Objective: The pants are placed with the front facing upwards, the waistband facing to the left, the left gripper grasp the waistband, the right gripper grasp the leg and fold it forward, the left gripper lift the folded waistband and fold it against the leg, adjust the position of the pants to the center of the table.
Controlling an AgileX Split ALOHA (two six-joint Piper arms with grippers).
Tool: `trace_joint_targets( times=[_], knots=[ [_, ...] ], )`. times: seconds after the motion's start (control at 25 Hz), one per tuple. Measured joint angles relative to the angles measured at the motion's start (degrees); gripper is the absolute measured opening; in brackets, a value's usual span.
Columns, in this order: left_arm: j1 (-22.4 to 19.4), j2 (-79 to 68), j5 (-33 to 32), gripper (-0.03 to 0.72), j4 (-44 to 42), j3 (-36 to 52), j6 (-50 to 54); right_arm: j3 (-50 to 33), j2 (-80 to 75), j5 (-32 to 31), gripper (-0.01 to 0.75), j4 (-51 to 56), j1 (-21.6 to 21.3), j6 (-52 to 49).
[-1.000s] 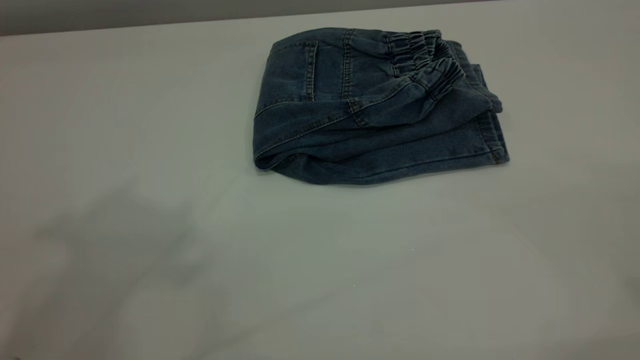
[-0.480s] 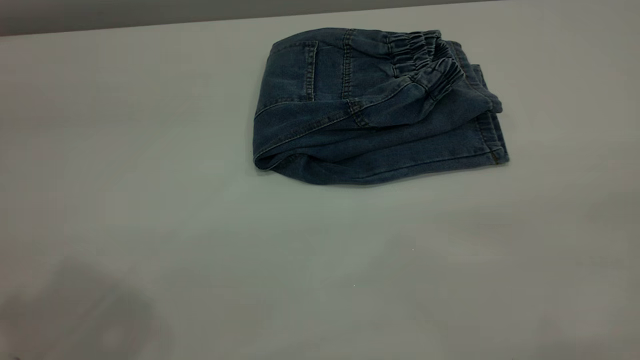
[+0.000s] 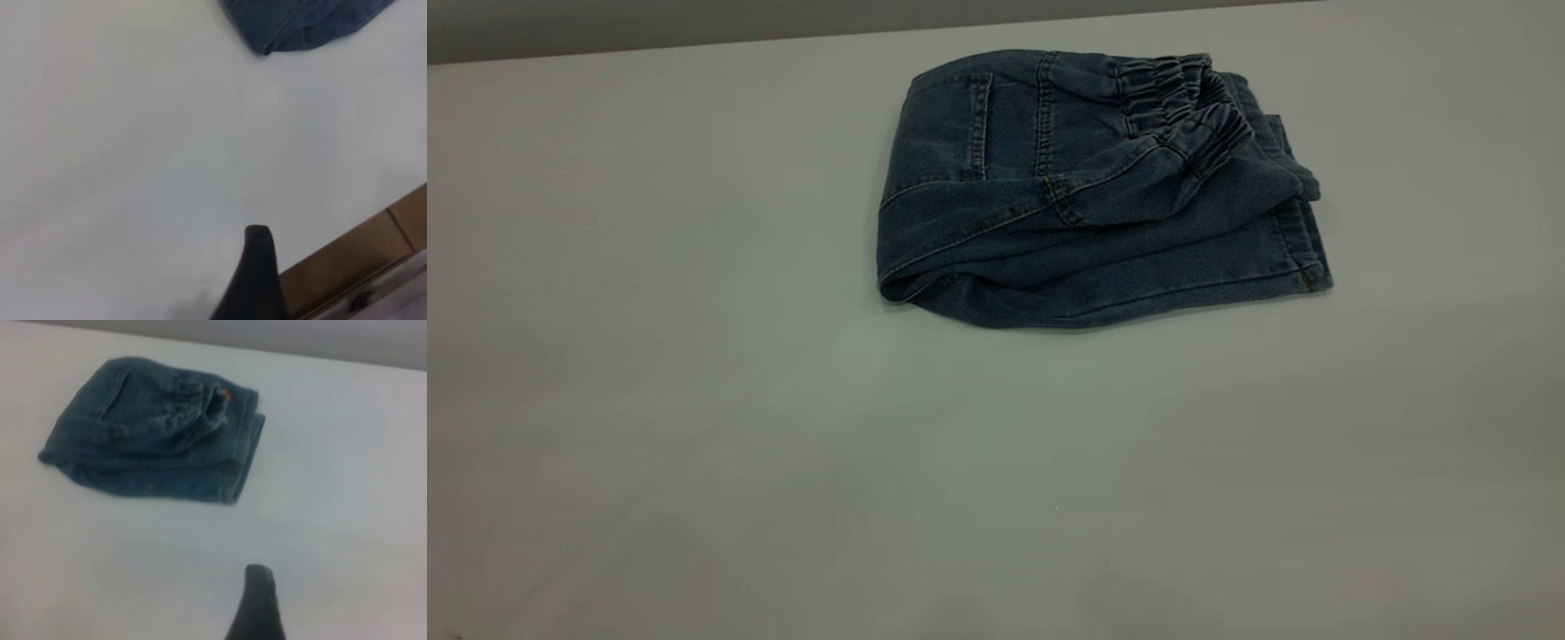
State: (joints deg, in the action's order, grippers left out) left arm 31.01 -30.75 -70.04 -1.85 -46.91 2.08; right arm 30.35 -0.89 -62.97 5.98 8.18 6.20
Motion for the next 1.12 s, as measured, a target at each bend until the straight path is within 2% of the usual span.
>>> trace_joint_targets(
  times=[0.24,0.4,0.72,0.96,1.12],
  knots=[
    [0.0,9.15,0.1,0.571,5.34,6.14,-0.69,-0.25,1.0,0.27,0.498,0.46,0.0,0.0],
    [0.0,15.03,4.47,0.571,8.93,10.19,-2.08,-0.25,0.89,0.17,0.498,1.21,0.0,-0.05],
    [0.0,23.57,5.4,0.571,3.06,15.54,-3.3,-0.25,0.89,0.12,0.498,1.38,-0.12,-0.05],
    [0.0,24.19,9.36,0.571,3.36,16.33,-3.4,-0.25,0.89,0.12,0.498,1.38,-0.12,-0.05],
    [0.0,24.14,8.48,0.571,3.36,17.74,-3.75,-0.25,0.89,0.12,0.498,1.38,-0.12,-0.05]
  ],
)
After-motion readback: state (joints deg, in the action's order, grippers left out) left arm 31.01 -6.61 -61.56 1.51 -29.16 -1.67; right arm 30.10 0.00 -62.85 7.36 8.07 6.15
